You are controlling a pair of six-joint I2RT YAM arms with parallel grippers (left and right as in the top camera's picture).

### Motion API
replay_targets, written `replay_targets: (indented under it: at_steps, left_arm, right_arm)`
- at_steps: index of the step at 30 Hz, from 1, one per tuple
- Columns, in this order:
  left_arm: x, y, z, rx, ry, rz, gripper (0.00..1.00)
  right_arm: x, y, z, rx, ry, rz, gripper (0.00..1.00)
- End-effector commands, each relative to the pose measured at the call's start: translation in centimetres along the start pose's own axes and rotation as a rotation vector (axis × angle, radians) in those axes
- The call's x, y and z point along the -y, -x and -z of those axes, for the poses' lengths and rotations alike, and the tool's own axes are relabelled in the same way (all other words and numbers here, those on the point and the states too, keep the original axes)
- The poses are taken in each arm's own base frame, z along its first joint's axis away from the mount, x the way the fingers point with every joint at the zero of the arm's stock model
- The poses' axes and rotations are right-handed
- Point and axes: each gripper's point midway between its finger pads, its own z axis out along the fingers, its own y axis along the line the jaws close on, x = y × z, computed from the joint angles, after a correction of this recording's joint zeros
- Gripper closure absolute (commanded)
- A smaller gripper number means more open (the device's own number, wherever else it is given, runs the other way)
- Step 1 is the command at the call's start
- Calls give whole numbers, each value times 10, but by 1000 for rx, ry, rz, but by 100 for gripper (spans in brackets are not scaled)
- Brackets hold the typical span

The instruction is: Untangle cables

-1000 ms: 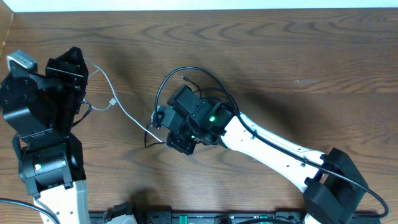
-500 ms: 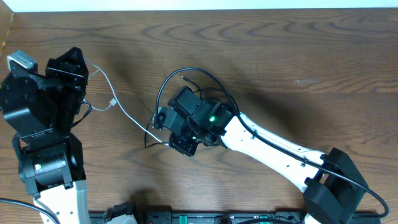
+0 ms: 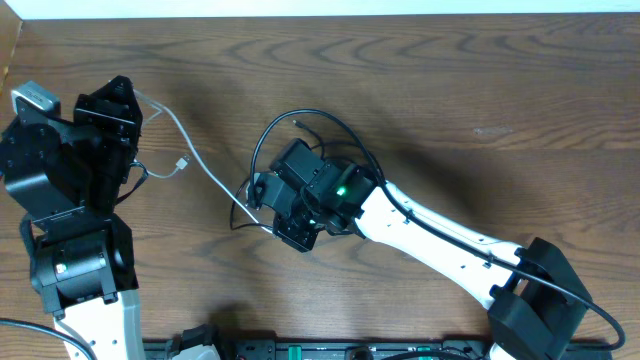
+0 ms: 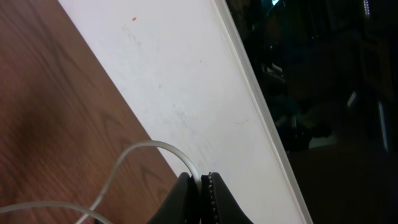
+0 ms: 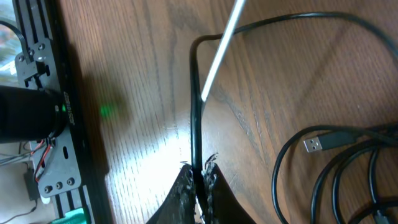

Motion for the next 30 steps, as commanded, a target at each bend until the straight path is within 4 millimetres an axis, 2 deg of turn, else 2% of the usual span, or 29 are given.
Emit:
replay_targets:
  at_steps: [1, 6, 11, 13, 16, 19, 23, 26, 30]
  left_arm:
    - [4, 3, 1, 3, -8, -26, 93]
    - [0, 0, 1, -8, 10, -20, 92]
    - [2, 0, 1, -11, -2, -14, 93]
    - [12, 2, 2, -6, -42, 20, 93]
    - [46, 11, 5, 14, -185, 36, 93]
    - [79, 25, 15, 64, -323, 45, 93]
    - [111, 42, 30, 136, -463, 62, 92]
    - [120, 60, 39, 232, -503, 74, 93]
    - [113, 85, 45, 379, -475, 110, 93]
  right_arm:
    - [-3, -5, -6, -18, 13, -5, 99]
    - [-2, 5, -2, 21, 7, -50, 99]
    - [-1, 23, 28, 111, -12, -63, 99]
    - [0, 28, 43, 142, -35, -58, 99]
    - [-1, 28, 63, 163, -64, -57, 99]
    - [4, 18, 77, 139, -132, -70, 99]
    - [22, -4, 86, 69, -263, -144, 99]
    - [34, -23, 90, -2, -335, -180, 98]
    - [51, -44, 98, -64, -409, -260, 98]
